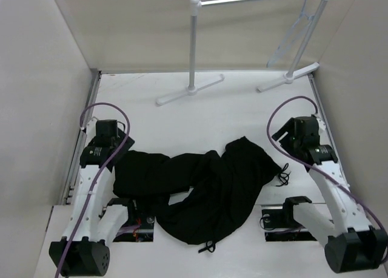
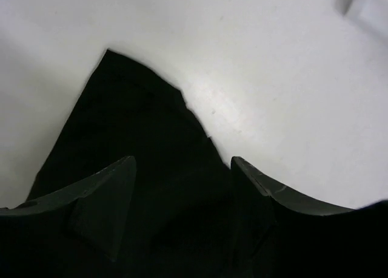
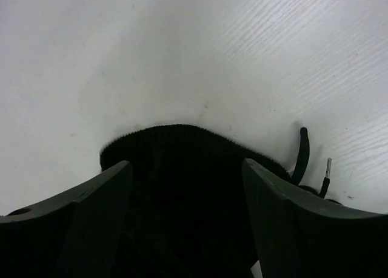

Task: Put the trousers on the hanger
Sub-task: Flatten out the trousers at the center of the board.

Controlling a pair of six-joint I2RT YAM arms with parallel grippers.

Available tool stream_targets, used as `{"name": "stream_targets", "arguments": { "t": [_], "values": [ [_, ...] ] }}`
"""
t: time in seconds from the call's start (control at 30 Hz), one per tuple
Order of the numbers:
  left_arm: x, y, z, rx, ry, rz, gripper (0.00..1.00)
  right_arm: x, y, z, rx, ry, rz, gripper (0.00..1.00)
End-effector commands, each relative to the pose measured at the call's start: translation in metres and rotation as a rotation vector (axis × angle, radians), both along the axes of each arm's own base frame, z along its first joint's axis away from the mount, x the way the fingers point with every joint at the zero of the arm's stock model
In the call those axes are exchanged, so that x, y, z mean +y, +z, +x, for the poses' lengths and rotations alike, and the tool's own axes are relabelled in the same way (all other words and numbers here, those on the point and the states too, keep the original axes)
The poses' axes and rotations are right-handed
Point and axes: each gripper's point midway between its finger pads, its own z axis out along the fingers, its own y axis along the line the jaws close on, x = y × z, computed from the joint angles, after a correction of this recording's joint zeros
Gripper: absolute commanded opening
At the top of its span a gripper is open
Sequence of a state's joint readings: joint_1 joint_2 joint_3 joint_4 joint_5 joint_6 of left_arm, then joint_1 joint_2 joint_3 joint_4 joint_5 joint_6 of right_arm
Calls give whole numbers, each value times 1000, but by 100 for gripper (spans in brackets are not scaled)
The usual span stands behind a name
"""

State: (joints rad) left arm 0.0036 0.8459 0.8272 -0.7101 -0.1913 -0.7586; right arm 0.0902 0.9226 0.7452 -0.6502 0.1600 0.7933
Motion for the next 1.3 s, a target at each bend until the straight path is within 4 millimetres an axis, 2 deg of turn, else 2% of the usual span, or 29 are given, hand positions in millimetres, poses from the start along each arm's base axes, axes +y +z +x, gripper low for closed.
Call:
{"name": "stream_targets", "arguments": {
  "t": [0.0, 0.03, 0.07, 0.17, 0.2, 0.23, 0.3, 0.37, 0.4, 0.43, 0.53, 0.6, 0.67, 0.77, 0.83, 0.9, 0.97, 1.0, 1.03, 1.07, 1.1, 1.17, 1.27],
  "values": [
    [7, -21, -32, 149, -37, 101, 62, 6, 92, 18, -316, 42, -4, 79],
    [3, -25, -40, 187, -61, 101, 62, 13, 90, 14, -303, 80, -16, 75],
    [-3, -28, -49, 236, -94, 99, 63, 23, 85, 8, -281, 129, -23, 64],
    [-21, -35, -77, 351, -191, 92, 63, 59, 60, -17, -182, 281, -10, 11],
    [-25, -36, -85, 377, -210, 94, 64, 73, 47, -28, -138, 343, -8, 7],
    [-26, -39, -93, 398, -216, 99, 66, 84, 35, -38, -93, 399, -19, 7],
    [-28, -53, -102, 433, -208, 102, 69, 98, 7, -49, -9, 464, -57, 22],
    [-30, -70, -99, 440, -180, 93, 69, 104, -3, -39, 15, 475, -79, 54],
    [-32, -74, -92, 421, -168, 83, 69, 108, -1, -28, -5, 481, -92, 67],
    [-34, -78, -84, 402, -153, 77, 69, 113, 4, -14, -39, 481, -100, 73],
    [-37, -92, -64, 375, -123, 64, 66, 121, 19, 25, -112, 476, -128, 77],
    [-40, -104, -54, 369, -118, 63, 60, 126, 17, 47, -105, 480, -160, 78],
    [-39, -113, -45, 364, -106, 74, 54, 122, 3, 62, -65, 468, -211, 78],
    [-37, -123, -36, 351, -71, 74, 45, 112, -35, 76, 36, 434, -261, 78],
    [-36, -128, -32, 343, -40, 60, 33, 107, -54, 78, 90, 424, -264, 78],
    [-35, -128, -28, 330, -27, 57, 25, 111, -64, 79, 117, 433, -247, 74],
    [-33, -127, -22, 311, -12, 50, 16, 113, -73, 85, 136, 431, -217, 55],
    [-32, -125, -20, 302, -11, 49, 14, 113, -74, 88, 137, 423, -202, 41],
    [-32, -122, -16, 290, -8, 47, 12, 111, -72, 93, 128, 404, -187, 20],
    [-31, -118, -12, 274, -4, 44, 10, 106, -65, 98, 99, 370, -174, 9],
    [-30, -112, -8, 254, 1, 40, 8, 98, -52, 104, 49, 322, -167, 5],
    [-28, -97, 3, 203, 13, 37, 6, 77, -25, 109, -40, 226, -162, 3],
    [-23, -77, 17, 146, 28, 51, 5, 29, 1, 109, -118, 64, -154, 3]
  ]
}}
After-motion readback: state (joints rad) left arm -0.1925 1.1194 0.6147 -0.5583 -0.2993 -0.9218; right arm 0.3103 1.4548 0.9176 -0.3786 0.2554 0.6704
